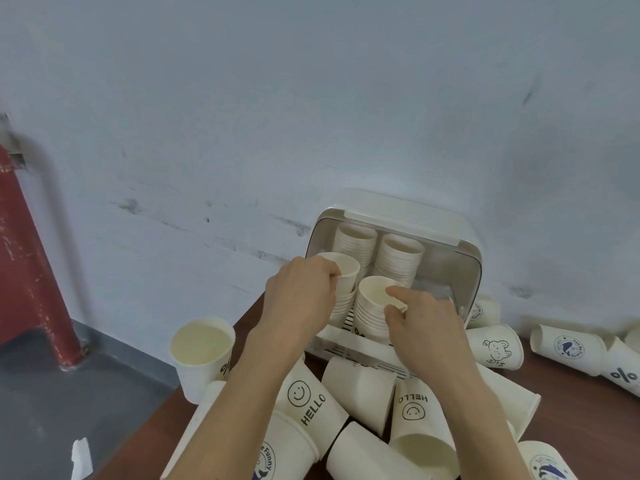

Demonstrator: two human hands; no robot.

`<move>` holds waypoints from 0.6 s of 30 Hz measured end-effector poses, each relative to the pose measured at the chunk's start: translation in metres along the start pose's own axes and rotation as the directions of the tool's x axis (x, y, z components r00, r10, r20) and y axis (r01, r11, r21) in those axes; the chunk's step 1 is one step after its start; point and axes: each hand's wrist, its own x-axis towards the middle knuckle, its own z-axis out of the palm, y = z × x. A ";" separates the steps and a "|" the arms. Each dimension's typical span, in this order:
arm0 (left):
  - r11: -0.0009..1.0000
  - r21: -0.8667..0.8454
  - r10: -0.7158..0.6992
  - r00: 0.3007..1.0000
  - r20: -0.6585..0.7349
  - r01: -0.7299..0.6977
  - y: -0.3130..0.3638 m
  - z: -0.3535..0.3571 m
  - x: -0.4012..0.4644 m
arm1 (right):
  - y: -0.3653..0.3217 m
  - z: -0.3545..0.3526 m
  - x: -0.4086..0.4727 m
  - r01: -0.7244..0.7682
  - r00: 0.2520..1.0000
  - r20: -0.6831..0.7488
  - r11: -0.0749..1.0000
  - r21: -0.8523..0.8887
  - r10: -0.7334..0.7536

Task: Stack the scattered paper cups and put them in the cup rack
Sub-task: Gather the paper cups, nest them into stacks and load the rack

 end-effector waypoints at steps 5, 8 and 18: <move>0.999 0.032 0.002 0.999 0.038 -0.003 -0.003 0.005 0.002 | -0.002 -0.002 -0.001 0.017 1.000 -0.006 1.000 -0.013 -0.017; 0.999 0.041 0.000 0.999 0.041 -0.002 -0.003 0.007 0.002 | -0.003 -0.002 -0.001 0.032 0.999 -0.008 0.999 -0.009 -0.032; 0.998 0.063 -0.002 0.997 0.080 -0.003 -0.004 0.011 0.002 | 0.002 0.000 0.003 0.030 0.999 -0.024 0.999 0.013 -0.030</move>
